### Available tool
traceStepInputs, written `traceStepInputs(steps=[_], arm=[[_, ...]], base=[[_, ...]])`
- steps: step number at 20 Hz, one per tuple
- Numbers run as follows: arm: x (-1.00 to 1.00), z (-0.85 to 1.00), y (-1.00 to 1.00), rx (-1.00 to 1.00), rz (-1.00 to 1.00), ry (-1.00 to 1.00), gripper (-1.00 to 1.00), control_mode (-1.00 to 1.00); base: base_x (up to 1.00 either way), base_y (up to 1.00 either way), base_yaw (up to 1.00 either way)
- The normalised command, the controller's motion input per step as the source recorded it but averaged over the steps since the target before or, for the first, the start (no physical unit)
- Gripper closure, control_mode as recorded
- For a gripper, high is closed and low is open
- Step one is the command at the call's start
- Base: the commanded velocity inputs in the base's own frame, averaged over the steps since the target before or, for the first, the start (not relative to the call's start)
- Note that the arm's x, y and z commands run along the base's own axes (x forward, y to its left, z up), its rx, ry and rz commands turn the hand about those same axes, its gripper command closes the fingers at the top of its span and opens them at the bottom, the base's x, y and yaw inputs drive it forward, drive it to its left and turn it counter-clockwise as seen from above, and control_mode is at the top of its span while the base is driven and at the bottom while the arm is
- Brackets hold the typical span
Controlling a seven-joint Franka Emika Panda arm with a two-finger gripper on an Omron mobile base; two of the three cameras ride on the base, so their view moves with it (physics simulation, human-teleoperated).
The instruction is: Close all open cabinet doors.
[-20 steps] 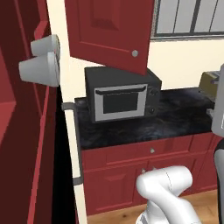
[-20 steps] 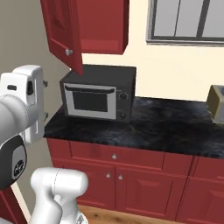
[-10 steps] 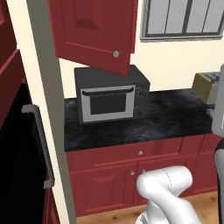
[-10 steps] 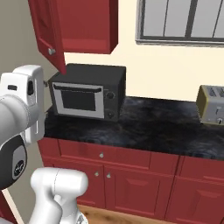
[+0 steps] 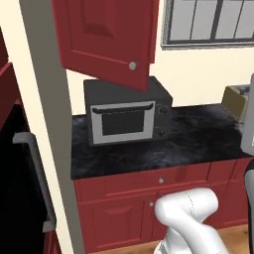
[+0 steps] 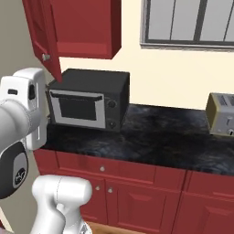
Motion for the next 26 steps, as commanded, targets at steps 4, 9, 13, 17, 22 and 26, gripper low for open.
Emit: traceStepInputs(steps=[4,9,13,17,22,26], arm=[[0.00,0.00,0.00,0.00,0.00,0.00,-1.00,1.00],[0.00,0.00,0.00,0.00,0.00,0.00,-1.00,1.00],[0.00,0.00,0.00,0.00,0.00,0.00,-1.00,1.00],[0.00,0.00,0.00,0.00,0.00,0.00,-1.00,1.00],[0.00,0.00,0.00,0.00,0.00,0.00,-1.00,1.00],[0.15,0.00,0.03,0.00,0.00,0.03,-1.00,-1.00]], base=[[0.63,0.00,0.00],[0.54,0.00,0.00],[0.53,0.04,0.00],[0.38,0.10,0.00],[0.37,0.08,0.00],[0.16,0.03,0.00]])
